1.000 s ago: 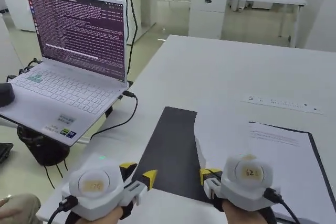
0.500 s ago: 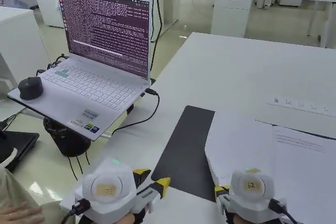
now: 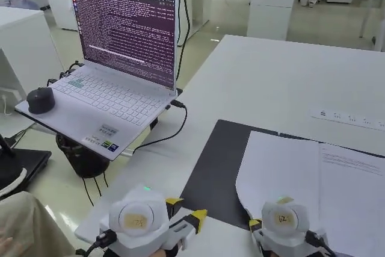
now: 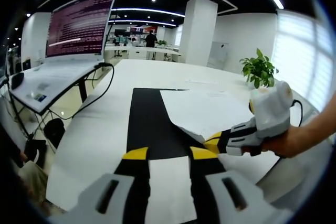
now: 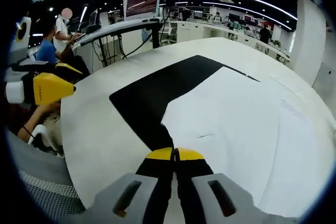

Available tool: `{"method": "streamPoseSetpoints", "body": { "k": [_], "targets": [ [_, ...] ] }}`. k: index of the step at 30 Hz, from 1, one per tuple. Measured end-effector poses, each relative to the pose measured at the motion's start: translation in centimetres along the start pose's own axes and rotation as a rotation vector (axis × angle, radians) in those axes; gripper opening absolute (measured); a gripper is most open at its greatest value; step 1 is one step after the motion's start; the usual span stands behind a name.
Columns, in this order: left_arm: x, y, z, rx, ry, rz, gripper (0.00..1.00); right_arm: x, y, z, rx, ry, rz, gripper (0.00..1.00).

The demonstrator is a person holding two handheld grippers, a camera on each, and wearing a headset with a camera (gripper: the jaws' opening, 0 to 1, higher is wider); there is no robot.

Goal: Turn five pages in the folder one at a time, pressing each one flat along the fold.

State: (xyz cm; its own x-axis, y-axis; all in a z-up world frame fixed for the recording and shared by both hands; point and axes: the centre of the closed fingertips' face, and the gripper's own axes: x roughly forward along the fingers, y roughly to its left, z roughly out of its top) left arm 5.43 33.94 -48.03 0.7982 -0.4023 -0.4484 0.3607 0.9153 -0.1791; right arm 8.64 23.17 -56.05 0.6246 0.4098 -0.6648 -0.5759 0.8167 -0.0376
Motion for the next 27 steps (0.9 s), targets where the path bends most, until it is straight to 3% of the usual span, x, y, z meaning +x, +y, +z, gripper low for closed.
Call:
{"method": "streamPoseSetpoints", "body": {
  "k": [6,12,16,21,27],
  "targets": [
    [1.4,-1.2,0.3,0.044,0.021,-0.040,0.27,-0.2,0.2,-0.1,0.003,-0.003,0.034,0.03],
    [3.8,-2.1,0.7,0.089,0.047,-0.076,0.27,-1.7,0.1,0.8,0.057,-0.083,0.057,0.01],
    [5.9,-3.4,0.9,0.127,0.066,-0.113,0.27,-3.1,-0.7,1.2,0.091,-0.129,0.041,0.00],
    [8.5,-5.4,0.8,0.167,0.093,-0.161,0.27,-4.8,-2.9,1.2,0.159,-0.169,-0.009,0.00],
    [11.3,-6.9,-0.7,0.193,0.144,-0.181,0.26,-6.4,-6.5,0.6,0.248,-0.202,-0.084,0.00]
  ]
}}
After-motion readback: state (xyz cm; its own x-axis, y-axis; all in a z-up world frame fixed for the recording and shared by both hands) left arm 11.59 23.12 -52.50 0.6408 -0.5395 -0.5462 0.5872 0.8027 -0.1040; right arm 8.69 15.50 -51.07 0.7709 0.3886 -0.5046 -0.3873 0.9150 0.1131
